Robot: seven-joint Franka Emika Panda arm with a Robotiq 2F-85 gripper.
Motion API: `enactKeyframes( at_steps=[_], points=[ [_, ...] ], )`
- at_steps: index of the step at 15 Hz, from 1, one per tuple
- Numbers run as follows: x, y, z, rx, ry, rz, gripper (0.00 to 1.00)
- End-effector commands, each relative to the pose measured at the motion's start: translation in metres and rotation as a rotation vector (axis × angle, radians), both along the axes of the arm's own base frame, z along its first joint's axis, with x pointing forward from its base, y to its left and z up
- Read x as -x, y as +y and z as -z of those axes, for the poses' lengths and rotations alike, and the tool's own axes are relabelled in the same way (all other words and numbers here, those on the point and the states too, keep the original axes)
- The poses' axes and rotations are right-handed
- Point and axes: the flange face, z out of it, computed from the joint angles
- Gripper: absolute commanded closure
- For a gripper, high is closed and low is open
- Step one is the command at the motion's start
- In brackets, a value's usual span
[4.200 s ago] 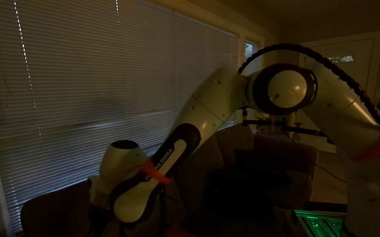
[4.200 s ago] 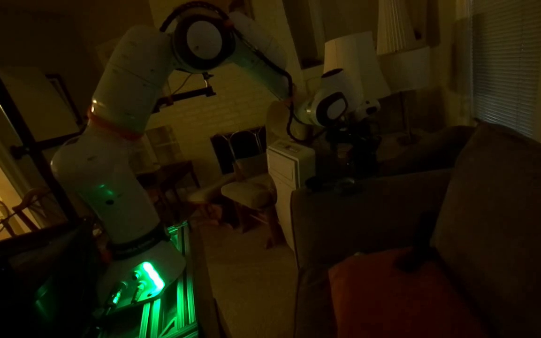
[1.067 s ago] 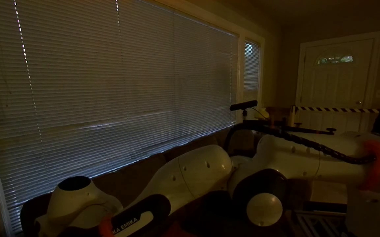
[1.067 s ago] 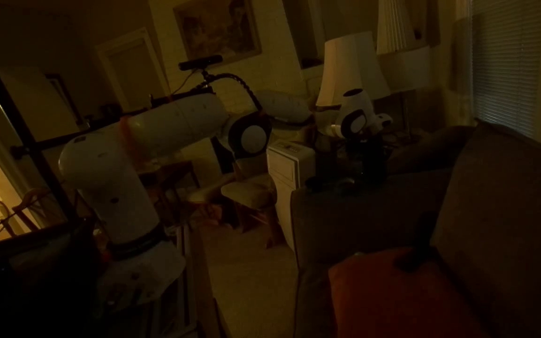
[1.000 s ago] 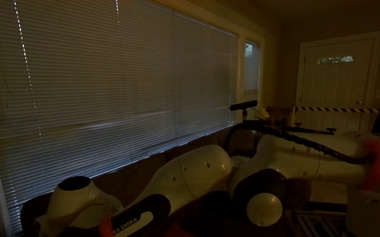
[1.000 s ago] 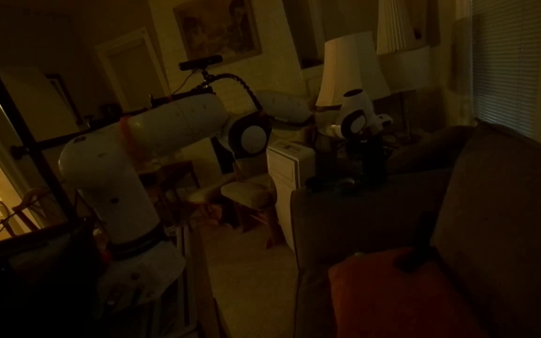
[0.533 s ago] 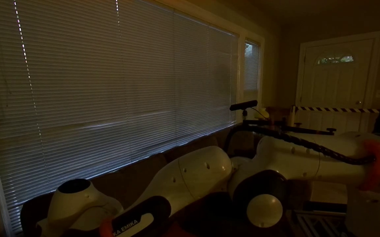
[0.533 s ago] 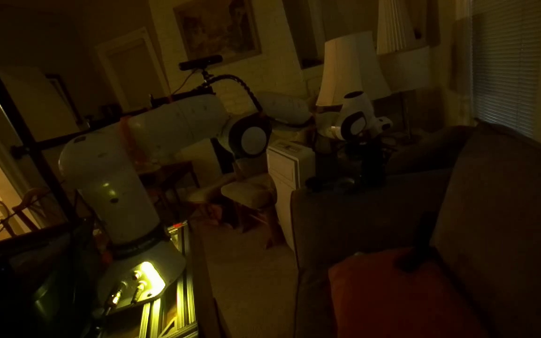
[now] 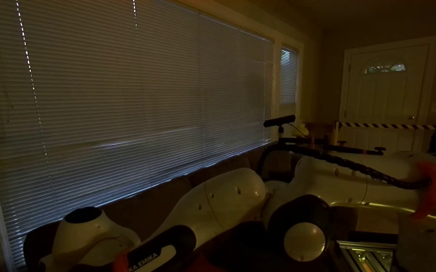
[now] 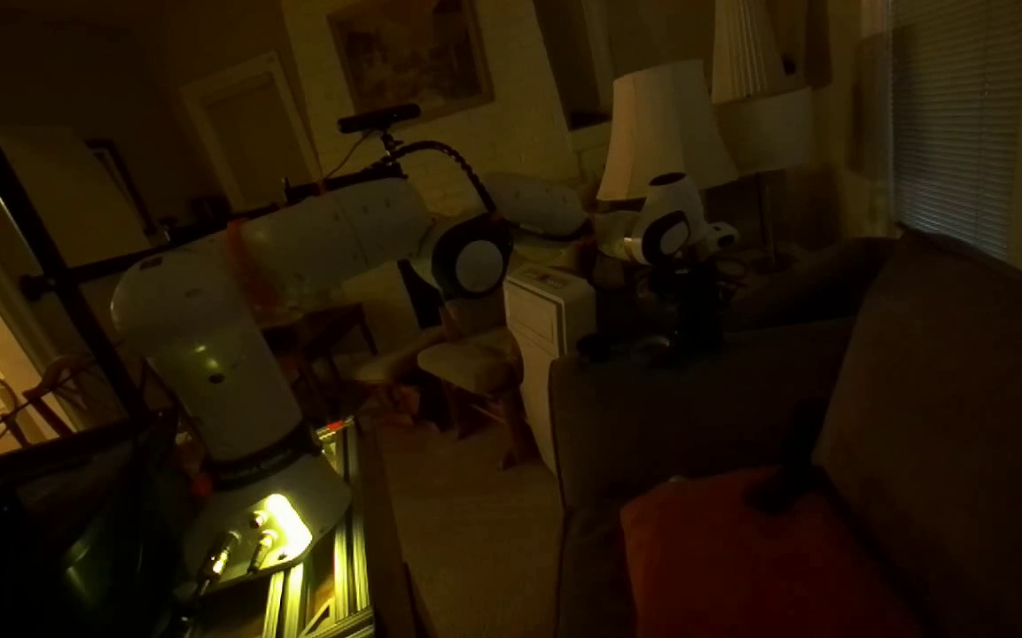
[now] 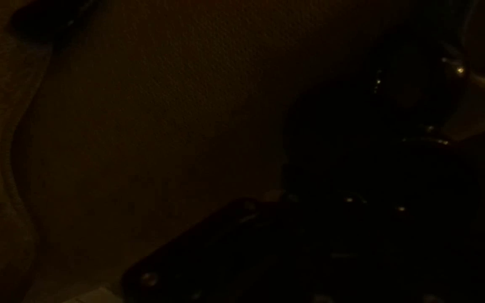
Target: Pick up the black objects from the orange pillow and place them on the left armrest of the sofa.
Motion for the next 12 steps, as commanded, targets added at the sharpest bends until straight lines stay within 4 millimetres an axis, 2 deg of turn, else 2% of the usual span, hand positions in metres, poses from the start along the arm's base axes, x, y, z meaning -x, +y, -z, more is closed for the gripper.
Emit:
enactKeyframes(
  at_steps=[1, 2, 3, 4, 12],
  points=[
    [0.0, 0.001, -0.005, -0.014, 0.028, 0.021, 0.98],
    [0.0, 0.0, -0.005, -0.013, 0.035, 0.03, 0.92],
    [0.0, -0.001, -0.005, -0.012, 0.04, 0.034, 0.74],
    [0.0, -0.002, -0.005, -0.012, 0.043, 0.038, 0.64],
    [0.0, -0.001, -0.02, -0.011, 0.072, 0.055, 0.05]
  ],
)
